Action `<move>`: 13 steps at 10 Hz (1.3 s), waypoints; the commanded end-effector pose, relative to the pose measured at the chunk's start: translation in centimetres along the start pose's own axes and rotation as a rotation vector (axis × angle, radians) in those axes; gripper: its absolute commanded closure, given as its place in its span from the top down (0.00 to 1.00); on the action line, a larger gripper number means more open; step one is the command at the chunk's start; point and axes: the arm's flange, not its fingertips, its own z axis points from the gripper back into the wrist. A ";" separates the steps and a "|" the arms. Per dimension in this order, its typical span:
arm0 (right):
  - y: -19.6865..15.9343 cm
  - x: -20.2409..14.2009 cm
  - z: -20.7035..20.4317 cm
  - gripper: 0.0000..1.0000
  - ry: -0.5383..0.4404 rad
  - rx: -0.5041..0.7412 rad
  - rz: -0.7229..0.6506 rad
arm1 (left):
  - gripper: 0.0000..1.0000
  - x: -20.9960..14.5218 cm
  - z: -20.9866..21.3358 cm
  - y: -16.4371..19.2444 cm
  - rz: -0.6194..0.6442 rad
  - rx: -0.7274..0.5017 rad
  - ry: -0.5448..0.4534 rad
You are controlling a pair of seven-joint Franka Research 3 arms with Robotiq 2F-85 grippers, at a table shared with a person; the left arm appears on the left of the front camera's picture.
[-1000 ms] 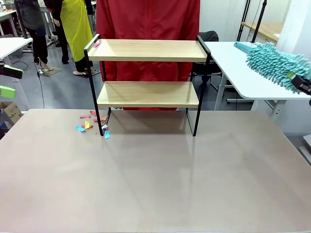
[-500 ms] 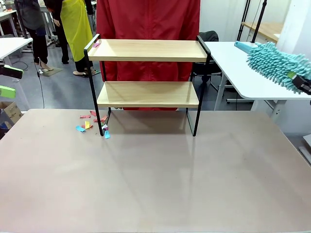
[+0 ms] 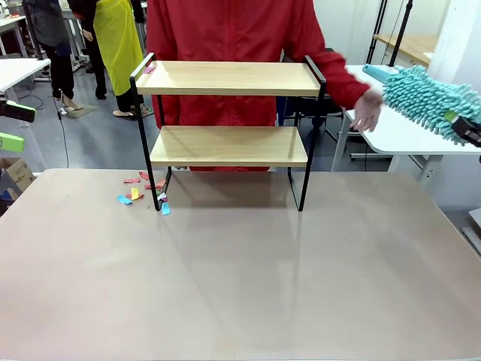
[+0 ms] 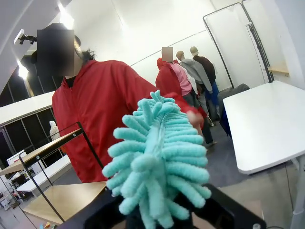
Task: Clean the shelf.
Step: Hand the Duster back to the human.
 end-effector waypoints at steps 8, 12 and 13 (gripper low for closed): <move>0.0 0.2 0.0 0.15 -0.006 0.000 0.012 | 1.00 0.2 -0.2 0.2 -0.020 0.003 -0.029; 0.2 0.2 0.3 0.73 0.033 0.015 -0.002 | 1.00 0.2 -0.2 0.2 -0.020 0.003 -0.029; 0.5 0.5 0.6 0.88 0.036 0.013 -0.004 | 1.00 0.2 -0.2 0.2 -0.020 0.003 -0.029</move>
